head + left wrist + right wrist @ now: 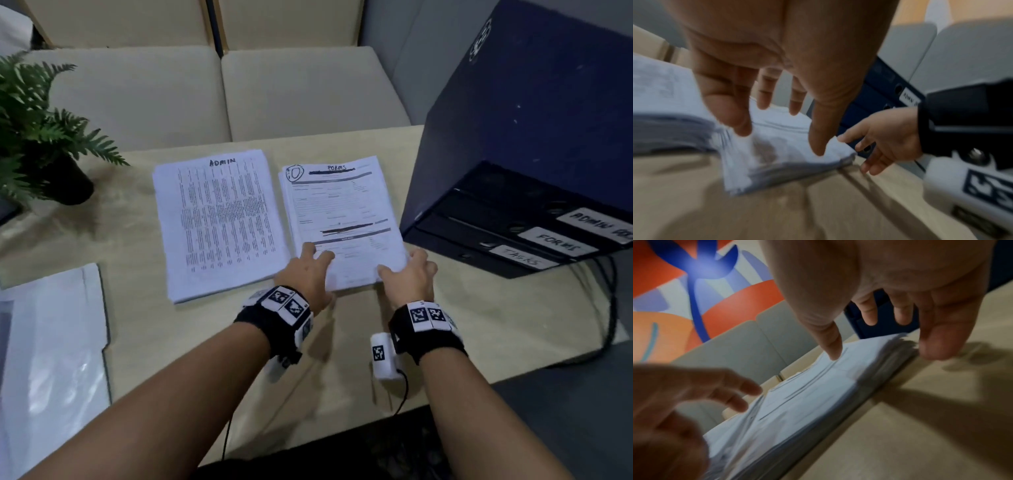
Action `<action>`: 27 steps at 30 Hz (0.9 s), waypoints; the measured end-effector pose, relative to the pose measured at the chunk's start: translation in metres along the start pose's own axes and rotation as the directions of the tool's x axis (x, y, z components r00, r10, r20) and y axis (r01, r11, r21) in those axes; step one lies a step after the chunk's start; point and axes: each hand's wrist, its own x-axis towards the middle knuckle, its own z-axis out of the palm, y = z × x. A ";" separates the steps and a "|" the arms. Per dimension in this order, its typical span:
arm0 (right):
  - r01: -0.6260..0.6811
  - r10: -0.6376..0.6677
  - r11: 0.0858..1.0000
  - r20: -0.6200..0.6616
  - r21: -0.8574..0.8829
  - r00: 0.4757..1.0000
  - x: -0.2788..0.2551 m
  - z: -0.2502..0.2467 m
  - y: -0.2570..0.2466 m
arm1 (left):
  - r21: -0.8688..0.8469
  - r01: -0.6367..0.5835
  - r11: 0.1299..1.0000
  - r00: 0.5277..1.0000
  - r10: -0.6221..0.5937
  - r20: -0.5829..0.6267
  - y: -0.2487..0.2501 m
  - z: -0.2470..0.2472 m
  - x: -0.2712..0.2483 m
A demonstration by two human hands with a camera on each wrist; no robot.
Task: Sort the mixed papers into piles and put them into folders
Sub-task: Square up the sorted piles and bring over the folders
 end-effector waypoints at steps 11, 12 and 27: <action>-0.088 0.078 0.974 0.053 0.207 0.996 0.042 0.014 0.003 | 0.082 0.147 0.986 0.989 -0.149 0.016 0.015 0.015 0.027; -0.086 0.078 0.966 0.043 0.246 0.996 0.044 0.016 0.001 | 0.069 0.151 0.986 0.988 -0.153 0.020 0.015 0.012 0.030; 0.422 -0.475 0.863 0.159 0.280 0.866 -0.057 0.048 -0.084 | -0.185 0.160 0.970 0.952 -0.201 -0.231 -0.049 -0.065 -0.062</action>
